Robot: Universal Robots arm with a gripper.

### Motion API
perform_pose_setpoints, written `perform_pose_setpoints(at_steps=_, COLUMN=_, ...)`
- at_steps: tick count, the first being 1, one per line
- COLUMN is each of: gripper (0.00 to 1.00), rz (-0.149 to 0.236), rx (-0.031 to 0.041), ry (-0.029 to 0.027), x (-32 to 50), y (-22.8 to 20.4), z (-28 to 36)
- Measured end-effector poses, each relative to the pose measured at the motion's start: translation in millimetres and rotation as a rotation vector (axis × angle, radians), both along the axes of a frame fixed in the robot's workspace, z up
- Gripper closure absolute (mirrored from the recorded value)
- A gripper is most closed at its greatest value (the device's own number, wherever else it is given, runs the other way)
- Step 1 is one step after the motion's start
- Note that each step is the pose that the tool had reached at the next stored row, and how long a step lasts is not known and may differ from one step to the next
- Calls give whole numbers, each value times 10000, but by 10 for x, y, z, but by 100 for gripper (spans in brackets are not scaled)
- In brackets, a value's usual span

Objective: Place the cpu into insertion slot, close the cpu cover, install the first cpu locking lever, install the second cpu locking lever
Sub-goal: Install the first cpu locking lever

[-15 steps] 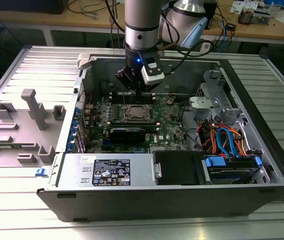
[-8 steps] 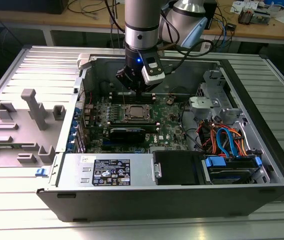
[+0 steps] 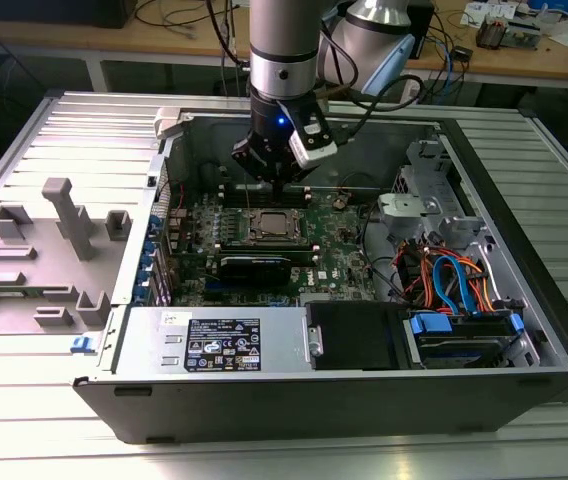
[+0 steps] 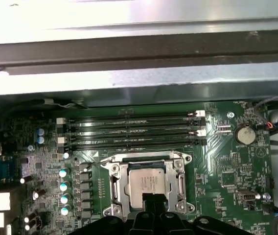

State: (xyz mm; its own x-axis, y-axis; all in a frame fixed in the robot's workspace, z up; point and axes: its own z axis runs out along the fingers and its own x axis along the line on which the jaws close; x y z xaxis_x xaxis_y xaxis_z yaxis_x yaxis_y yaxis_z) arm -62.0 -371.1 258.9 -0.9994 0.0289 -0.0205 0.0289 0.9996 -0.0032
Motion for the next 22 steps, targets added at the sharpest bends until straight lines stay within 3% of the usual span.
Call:
perform_pose_setpoints(at_steps=5, gripper=89, rz=701, rx=-23, ry=1, x=0, y=0, z=0)
perform_pose_setpoints(at_steps=13, gripper=89, rz=725, rx=-22, ry=0, x=-11, y=1, z=0)
perform_pose_setpoints(at_steps=22, gripper=89, rz=726, rx=-23, ry=0, x=-83, y=0, z=0)
